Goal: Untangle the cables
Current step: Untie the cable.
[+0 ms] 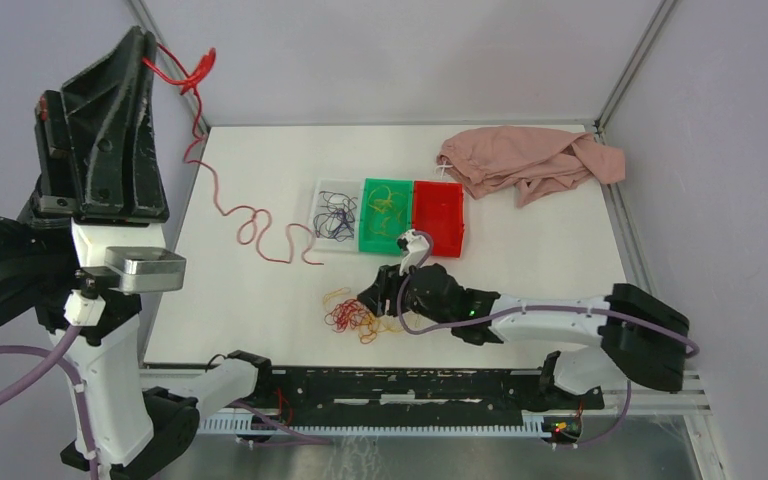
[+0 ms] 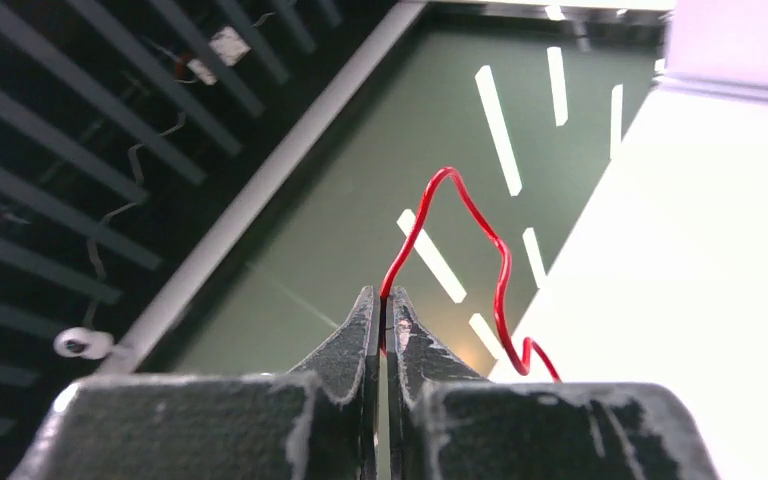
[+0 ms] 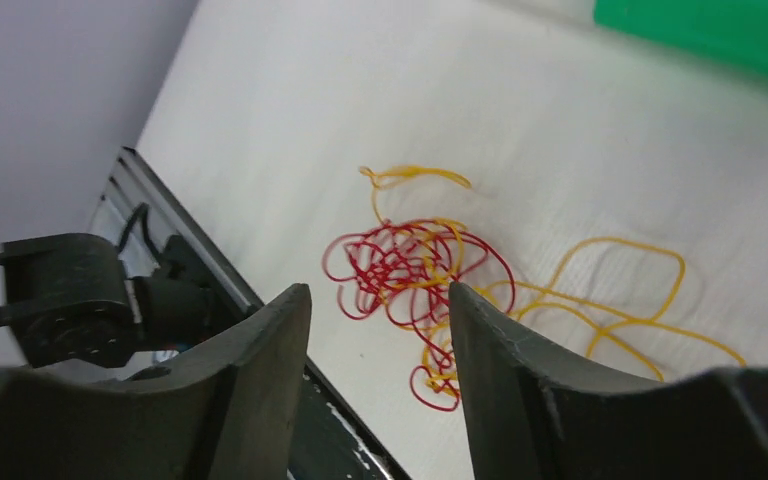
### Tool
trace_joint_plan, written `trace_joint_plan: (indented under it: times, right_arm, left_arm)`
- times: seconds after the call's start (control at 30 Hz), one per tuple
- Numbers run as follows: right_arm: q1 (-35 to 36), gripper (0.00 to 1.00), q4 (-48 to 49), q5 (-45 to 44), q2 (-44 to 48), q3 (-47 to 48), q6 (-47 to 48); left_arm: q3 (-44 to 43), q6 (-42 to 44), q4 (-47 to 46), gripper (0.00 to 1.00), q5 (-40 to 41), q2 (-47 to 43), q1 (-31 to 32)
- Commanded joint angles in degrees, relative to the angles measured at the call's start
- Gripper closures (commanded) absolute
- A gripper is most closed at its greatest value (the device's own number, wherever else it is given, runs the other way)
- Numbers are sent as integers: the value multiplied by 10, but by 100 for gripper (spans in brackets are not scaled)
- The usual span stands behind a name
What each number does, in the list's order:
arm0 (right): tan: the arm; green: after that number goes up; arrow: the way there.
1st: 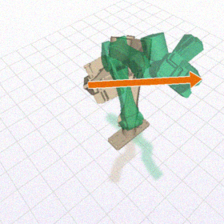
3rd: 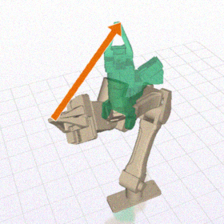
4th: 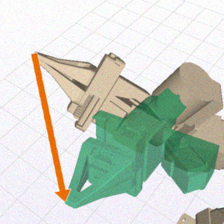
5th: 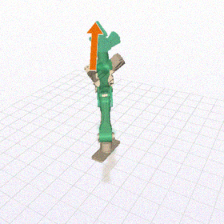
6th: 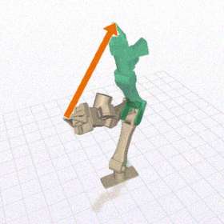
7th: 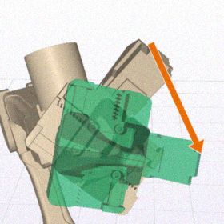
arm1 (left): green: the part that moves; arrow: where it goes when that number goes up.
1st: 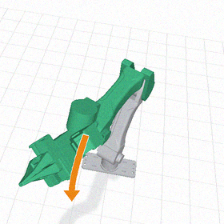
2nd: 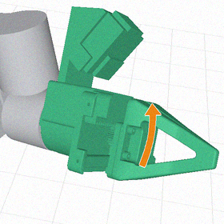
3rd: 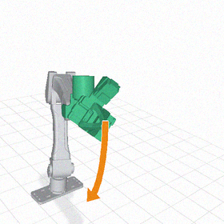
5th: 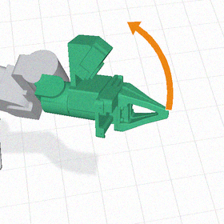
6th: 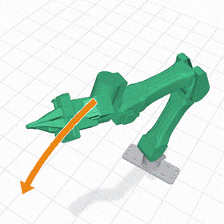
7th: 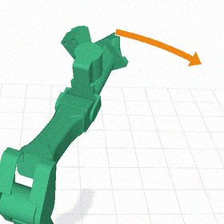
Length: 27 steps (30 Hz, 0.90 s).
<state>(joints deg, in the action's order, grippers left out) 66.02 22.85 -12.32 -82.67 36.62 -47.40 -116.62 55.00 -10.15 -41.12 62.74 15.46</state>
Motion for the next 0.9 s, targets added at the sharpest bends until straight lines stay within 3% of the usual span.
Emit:
trace_joint_plan:
  times: [0.0, 0.13, 0.23, 0.6, 0.87]
  right_arm:
    - [4, 37, -77, 12, 102, 56, 79]
    - [4, 23, -137, 12, 166, 95, 115]
    - [4, 20, -157, 15, 195, 122, 136]
    - [4, 27, -108, 33, 156, 199, 142]
    - [4, 30, -100, 48, 131, 219, 135]
  left_arm:
    - [34, -52, 33, 97, -71, -18, -3]
    - [64, -84, 34, 97, -88, -32, -6]
    - [83, -109, 34, 97, -96, -38, -6]
    - [138, -229, 16, 97, -86, -49, -6]
    - [165, -256, 16, 97, -75, -62, -6]
